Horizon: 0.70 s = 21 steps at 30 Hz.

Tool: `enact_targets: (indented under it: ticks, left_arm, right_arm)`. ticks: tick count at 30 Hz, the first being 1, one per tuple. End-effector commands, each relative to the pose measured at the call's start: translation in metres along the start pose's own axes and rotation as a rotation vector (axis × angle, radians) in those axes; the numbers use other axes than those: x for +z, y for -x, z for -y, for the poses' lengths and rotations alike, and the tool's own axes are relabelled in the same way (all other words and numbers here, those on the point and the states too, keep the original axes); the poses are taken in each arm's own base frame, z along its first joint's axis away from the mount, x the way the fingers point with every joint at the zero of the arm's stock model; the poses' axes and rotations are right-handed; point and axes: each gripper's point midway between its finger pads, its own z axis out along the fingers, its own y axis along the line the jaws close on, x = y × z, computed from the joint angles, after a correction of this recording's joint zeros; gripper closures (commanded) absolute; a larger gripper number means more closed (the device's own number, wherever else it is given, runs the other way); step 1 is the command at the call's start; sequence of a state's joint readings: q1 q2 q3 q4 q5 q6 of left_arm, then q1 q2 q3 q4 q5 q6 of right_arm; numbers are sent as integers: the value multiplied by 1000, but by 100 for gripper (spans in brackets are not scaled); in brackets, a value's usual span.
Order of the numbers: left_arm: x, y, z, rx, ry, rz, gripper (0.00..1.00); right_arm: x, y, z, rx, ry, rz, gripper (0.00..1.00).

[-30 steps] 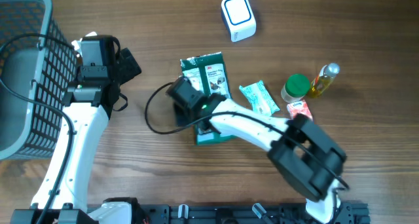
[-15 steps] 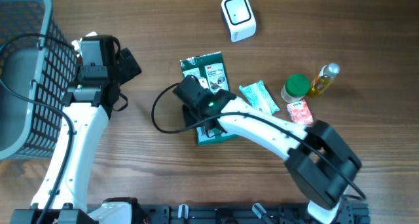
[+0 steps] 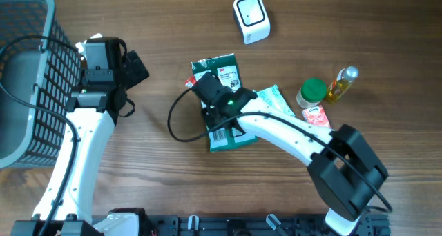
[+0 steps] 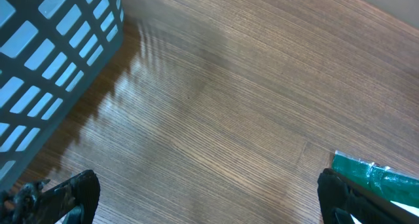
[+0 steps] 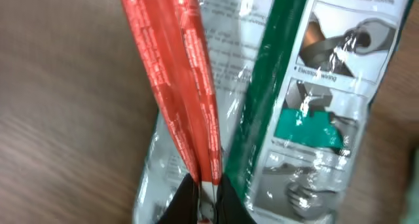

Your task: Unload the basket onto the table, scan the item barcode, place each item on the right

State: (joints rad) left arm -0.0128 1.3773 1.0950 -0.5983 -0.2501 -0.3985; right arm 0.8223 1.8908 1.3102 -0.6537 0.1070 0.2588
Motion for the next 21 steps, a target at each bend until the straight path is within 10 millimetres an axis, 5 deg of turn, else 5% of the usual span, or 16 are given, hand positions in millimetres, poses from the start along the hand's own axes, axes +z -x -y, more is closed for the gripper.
enact_targets:
  ticks: [1, 3, 5, 10, 13, 14, 16, 21]
  left_arm:
    - [-1, 4, -2, -4, 10, 13, 0]
    - [-1, 4, -2, -4, 10, 13, 0]
    - [-1, 4, -2, -4, 11, 13, 0]
    - [-1, 4, -2, -4, 10, 13, 0]
    - [-1, 4, -2, -4, 11, 13, 0]
    - [-1, 4, -2, -4, 11, 13, 0]
    - [-1, 4, -2, -4, 10, 13, 0]
    - [-1, 4, -2, -4, 11, 13, 0]
  right_arm:
    - [-6, -17, 7, -323, -24, -67, 96]
    - [-4, -39, 13, -451, -26, -147, 85]
    - [1, -41, 16, -442, -39, -144, 39]
    - [-18, -16, 33, -229, -64, -110, 30]
    - [-45, -2, 30, -61, 236, -116, 14]
    - [-51, -4, 33, 24, 390, -137, 14]
    - [-46, -14, 52, 118, 476, -172, 41]
    - [-19, -37, 32, 86, 625, -180, 44]
